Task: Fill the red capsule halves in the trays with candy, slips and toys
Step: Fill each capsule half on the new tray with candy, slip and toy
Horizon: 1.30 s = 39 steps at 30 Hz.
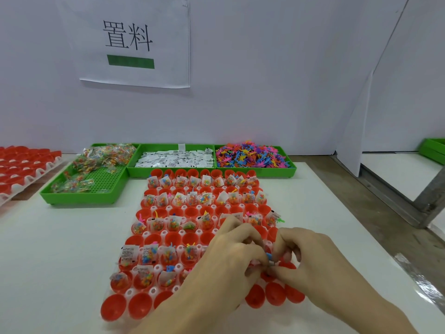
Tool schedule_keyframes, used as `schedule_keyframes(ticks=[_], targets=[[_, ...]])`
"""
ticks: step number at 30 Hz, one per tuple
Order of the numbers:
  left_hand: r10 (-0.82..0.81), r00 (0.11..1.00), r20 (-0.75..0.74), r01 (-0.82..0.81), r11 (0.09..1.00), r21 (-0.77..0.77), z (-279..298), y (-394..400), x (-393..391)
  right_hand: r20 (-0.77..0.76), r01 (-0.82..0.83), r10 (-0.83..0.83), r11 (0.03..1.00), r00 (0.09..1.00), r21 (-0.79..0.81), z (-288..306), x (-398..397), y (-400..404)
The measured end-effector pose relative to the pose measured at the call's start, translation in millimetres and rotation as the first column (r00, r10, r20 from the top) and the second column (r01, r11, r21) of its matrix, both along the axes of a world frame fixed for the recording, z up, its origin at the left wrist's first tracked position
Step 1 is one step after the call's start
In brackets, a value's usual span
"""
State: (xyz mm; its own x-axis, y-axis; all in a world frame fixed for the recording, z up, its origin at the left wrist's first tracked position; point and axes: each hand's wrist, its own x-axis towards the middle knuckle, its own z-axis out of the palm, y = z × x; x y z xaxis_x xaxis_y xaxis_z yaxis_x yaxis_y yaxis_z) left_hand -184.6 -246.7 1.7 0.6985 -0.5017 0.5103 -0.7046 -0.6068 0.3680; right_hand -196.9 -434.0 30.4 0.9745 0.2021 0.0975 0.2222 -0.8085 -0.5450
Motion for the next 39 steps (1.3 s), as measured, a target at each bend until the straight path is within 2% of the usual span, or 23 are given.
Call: schedule_keyframes(ticks=[7,12,24,29,37,39], targets=[[-0.042,0.997,0.069,0.038,0.997,0.063,-1.6,-2.9,-3.3,-0.071,-0.009,0.006,0.999,0.997,-0.046,10.2,1.0,-9.4],[-0.078,0.990,0.115,0.060,0.987,0.150,-0.8,-1.7,-4.4,-0.046,0.035,-0.040,0.994,0.998,-0.102,1.4,1.5,-3.9],[-0.123,0.988,0.097,0.122,0.992,0.018,-3.5,2.6,-1.3,-0.081,0.019,-0.023,0.998,0.996,-0.052,14.0,3.2,-13.1],[-0.151,0.980,0.132,0.142,0.987,0.073,-6.6,1.4,-0.1,-0.069,0.037,-0.040,0.998,0.997,-0.044,21.7,3.0,-19.6],[-0.051,0.998,0.032,0.052,0.999,-0.011,-3.8,-0.8,-0.5,-0.127,-0.018,0.011,0.998,0.992,-0.056,16.9,1.1,-13.1],[-0.042,0.998,0.046,0.042,0.999,0.005,-3.1,-0.4,-0.7,-0.124,-0.008,0.000,0.998,0.992,-0.065,11.8,2.0,-11.3]])
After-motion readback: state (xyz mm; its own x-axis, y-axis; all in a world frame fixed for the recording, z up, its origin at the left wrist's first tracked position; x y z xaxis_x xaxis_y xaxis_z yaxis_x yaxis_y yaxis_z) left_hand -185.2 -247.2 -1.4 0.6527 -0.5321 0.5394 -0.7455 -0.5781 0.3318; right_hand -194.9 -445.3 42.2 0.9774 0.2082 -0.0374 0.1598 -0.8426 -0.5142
